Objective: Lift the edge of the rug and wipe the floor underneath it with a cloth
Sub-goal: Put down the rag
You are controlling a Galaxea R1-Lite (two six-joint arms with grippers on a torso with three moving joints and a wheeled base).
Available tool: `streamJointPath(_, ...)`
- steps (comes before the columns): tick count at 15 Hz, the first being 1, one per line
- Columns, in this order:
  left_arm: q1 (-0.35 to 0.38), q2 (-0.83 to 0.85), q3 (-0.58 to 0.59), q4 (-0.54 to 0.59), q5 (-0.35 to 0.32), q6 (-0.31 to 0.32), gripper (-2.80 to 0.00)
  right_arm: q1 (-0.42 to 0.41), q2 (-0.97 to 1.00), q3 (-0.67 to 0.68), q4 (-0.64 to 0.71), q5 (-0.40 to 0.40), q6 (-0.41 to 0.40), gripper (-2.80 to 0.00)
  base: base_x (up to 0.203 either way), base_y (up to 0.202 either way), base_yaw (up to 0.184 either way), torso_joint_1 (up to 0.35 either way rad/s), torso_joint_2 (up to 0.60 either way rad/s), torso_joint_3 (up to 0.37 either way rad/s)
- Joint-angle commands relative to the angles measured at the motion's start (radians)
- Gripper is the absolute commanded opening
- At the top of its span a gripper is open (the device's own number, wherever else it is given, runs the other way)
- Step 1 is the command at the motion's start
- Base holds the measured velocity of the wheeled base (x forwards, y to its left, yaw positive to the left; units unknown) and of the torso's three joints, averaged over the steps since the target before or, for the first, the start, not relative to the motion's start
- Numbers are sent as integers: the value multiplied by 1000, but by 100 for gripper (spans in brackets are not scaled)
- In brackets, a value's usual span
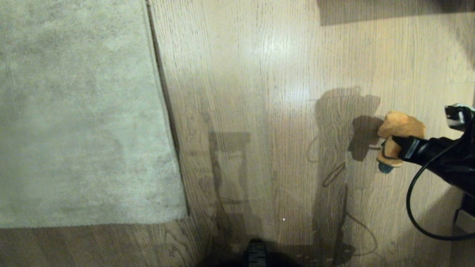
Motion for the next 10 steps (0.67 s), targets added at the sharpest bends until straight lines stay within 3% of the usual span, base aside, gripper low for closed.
streamJointPath(1,-1,0,0,0,0,0,-280,0,15,-4,-24,0,2,-280,0,0,0,0,0,0)
streamJointPath(7,1,0,0,0,0,0,-280,1,79,-71,-39,-1,7,-280,0,0,0,0,0,0)
streamJointPath(8,1,0,0,0,0,0,-280,0,85,-81,-39,-2,7,0,0,0,0,0,0,0)
streamJointPath(10,1,0,0,0,0,0,-280,1,108,-91,-43,-6,4,0,0,0,0,0,0,0)
